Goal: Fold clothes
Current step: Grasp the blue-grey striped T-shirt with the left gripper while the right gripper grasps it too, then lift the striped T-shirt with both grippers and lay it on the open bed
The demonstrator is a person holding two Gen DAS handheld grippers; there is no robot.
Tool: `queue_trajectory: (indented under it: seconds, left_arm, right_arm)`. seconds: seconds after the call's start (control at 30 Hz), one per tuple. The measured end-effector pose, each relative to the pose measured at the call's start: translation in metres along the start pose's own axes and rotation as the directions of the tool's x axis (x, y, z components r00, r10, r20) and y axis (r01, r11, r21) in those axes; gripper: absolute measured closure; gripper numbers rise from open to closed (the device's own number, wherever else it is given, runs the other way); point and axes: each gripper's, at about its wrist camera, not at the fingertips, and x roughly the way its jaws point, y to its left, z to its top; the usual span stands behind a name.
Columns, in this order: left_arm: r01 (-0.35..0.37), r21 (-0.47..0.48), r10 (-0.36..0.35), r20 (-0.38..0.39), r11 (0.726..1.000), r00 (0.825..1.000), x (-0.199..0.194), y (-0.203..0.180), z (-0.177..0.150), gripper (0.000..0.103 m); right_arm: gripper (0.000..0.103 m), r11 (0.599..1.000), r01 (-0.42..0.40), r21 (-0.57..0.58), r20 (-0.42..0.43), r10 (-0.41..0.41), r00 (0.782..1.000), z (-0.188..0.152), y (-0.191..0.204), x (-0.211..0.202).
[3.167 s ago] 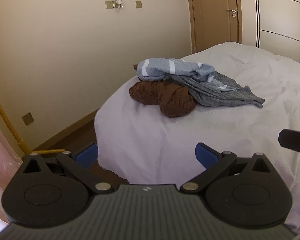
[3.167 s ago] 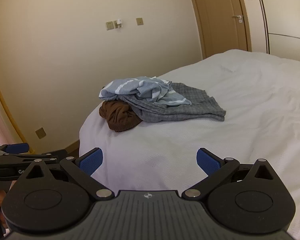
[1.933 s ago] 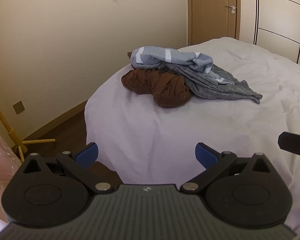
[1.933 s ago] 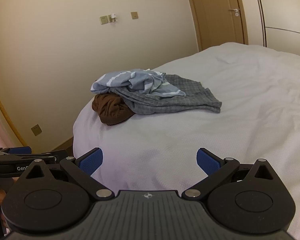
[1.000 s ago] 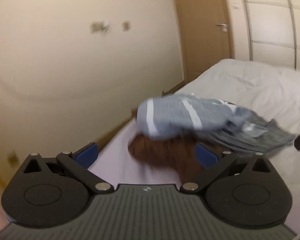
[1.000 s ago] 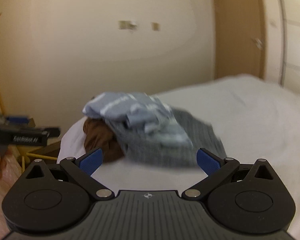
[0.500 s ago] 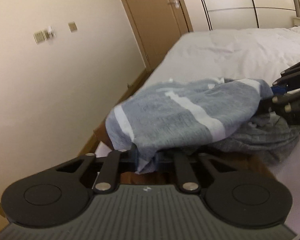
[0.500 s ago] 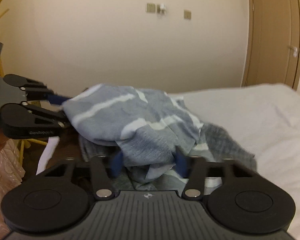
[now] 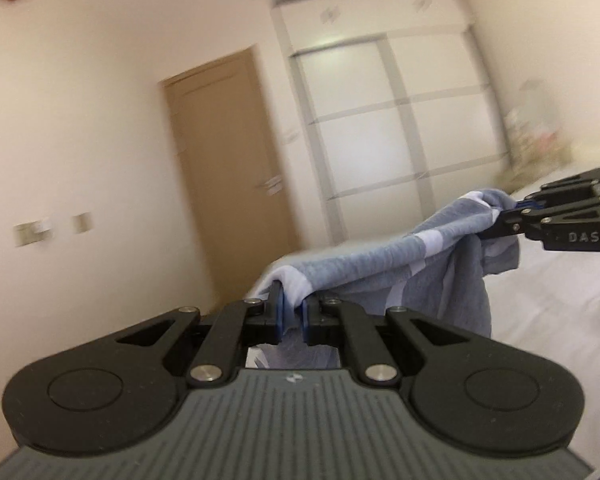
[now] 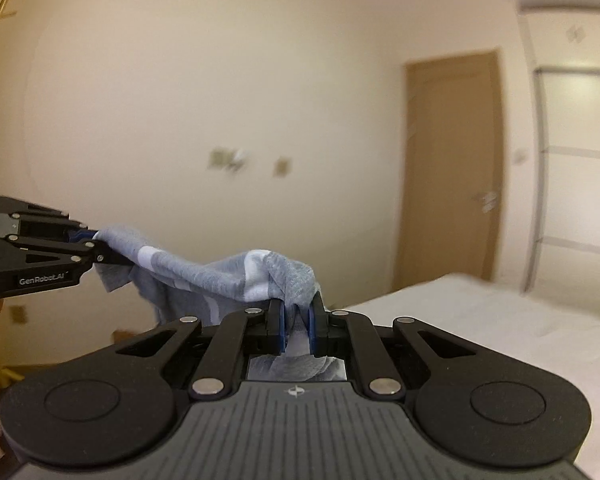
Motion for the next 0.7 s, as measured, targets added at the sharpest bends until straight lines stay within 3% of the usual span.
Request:
queue_trajectory:
  seconds: [0.07, 0.17, 0.27, 0.4, 0.5, 0.6, 0.7]
  left_arm:
    - [0.091, -0.026, -0.090, 0.039, 0.995, 0.995, -0.014, -0.034, 0.012, 0.097]
    - [0.222, -0.055, -0.217, 0.088, 0.973, 0.972, -0.032, -0.086, 0.024, 0.097]
    - [0.343, -0.081, -0.335, 0.102, 0.936, 0.937, -0.041, -0.138, 0.026, 0.097]
    - [0.474, -0.098, -0.470, 0.066, 0.875, 0.880, -0.044, -0.198, 0.025, 0.097]
    - [0.536, -0.077, -0.536, 0.027, 0.841, 0.844, -0.039, -0.236, 0.027, 0.097]
    - [0.571, -0.057, -0.573, -0.024, 0.819, 0.819, 0.003, -0.260, 0.026, 0.097]
    - [0.560, -0.012, -0.560, -0.023, 0.829, 0.828, 0.038, -0.289, 0.036, 0.099]
  right_arm:
    - [0.093, 0.998, 0.068, -0.002, 0.019, -0.068, 0.998, 0.006, -0.018, -0.054]
    - [0.093, 0.986, 0.169, -0.004, 0.038, -0.168, 0.985, 0.012, -0.043, -0.133]
    - [0.093, 0.965, 0.263, -0.015, 0.022, -0.263, 0.965, 0.003, -0.056, -0.204]
    - [0.093, 0.923, 0.384, -0.032, 0.002, -0.384, 0.923, -0.008, -0.074, -0.300]
    - [0.092, 0.898, 0.440, 0.010, -0.028, -0.439, 0.898, -0.025, -0.088, -0.348]
    - [0.092, 0.864, 0.503, 0.030, -0.061, -0.501, 0.864, -0.048, -0.105, -0.371]
    - [0.092, 0.828, 0.558, 0.049, -0.082, -0.553, 0.829, -0.064, -0.128, -0.384]
